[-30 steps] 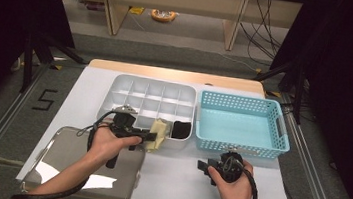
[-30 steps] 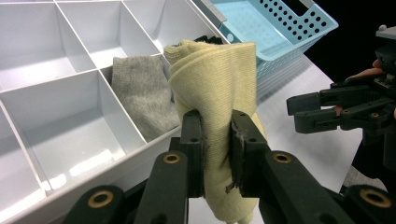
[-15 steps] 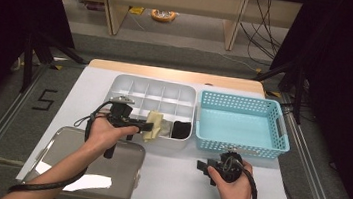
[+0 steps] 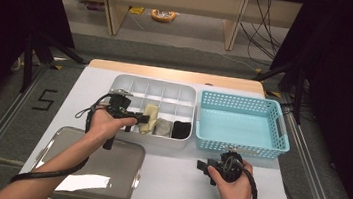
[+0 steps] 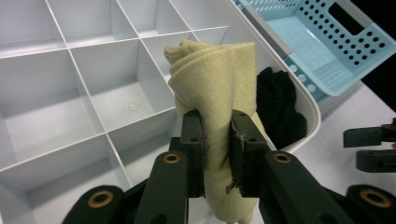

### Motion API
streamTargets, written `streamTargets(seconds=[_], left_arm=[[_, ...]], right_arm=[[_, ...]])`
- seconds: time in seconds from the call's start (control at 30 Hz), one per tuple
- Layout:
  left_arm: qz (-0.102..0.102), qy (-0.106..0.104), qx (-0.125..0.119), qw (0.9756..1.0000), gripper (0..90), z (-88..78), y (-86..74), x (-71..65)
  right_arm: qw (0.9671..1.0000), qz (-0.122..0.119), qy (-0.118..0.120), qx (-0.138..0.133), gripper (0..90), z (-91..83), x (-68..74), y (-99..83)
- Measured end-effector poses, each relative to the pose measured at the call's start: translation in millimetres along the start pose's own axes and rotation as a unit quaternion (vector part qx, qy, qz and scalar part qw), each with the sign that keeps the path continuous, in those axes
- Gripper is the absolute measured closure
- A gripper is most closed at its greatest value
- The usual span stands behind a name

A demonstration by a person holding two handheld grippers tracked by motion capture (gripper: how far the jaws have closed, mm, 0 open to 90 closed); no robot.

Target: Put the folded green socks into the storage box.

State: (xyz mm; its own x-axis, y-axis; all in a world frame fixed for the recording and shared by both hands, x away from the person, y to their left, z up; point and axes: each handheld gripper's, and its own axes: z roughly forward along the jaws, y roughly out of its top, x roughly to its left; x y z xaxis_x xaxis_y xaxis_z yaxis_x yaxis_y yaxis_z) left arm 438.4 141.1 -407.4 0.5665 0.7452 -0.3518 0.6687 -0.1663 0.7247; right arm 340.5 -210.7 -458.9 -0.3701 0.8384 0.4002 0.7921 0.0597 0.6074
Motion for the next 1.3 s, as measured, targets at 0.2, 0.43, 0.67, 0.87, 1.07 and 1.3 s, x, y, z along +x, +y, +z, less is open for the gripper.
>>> streamTargets(seconds=[0.2, 0.43, 0.67, 0.87, 1.07, 1.3], left_arm=[[0.001, 0.01, 0.024, 0.9997, 76.5, 7.0, 2.6, 7.5], [-0.001, 0.025, 0.039, 0.9989, 76.5, 15.3, -0.2, 14.4], [0.007, 0.037, 0.056, 0.9977, 76.5, 21.2, -3.8, 16.2], [0.019, 0.051, 0.068, 0.9962, 76.6, 24.1, -4.5, 14.9], [0.022, 0.054, 0.079, 0.9952, 76.7, 27.7, -3.8, 14.5], [0.024, 0.057, 0.096, 0.9935, 76.9, 29.4, -2.2, 14.8]], right_arm=[[0.9999, 0.013, -0.003, 0.003, 51.5, 0.8, 3.1, -0.7], [0.9999, 0.012, -0.001, 0.004, 51.5, 0.5, 2.6, -0.5], [1.0, -0.004, -0.008, 0.0, 51.4, 0.5, -0.3, 0.0], [0.9999, -0.008, -0.008, 0.004, 51.4, 0.8, -1.2, 0.0], [1.0, 0.0, 0.002, 0.001, 51.3, 1.0, -0.8, -0.3], [1.0, 0.005, 0.0, 0.001, 51.3, 1.3, -0.1, -0.4]])
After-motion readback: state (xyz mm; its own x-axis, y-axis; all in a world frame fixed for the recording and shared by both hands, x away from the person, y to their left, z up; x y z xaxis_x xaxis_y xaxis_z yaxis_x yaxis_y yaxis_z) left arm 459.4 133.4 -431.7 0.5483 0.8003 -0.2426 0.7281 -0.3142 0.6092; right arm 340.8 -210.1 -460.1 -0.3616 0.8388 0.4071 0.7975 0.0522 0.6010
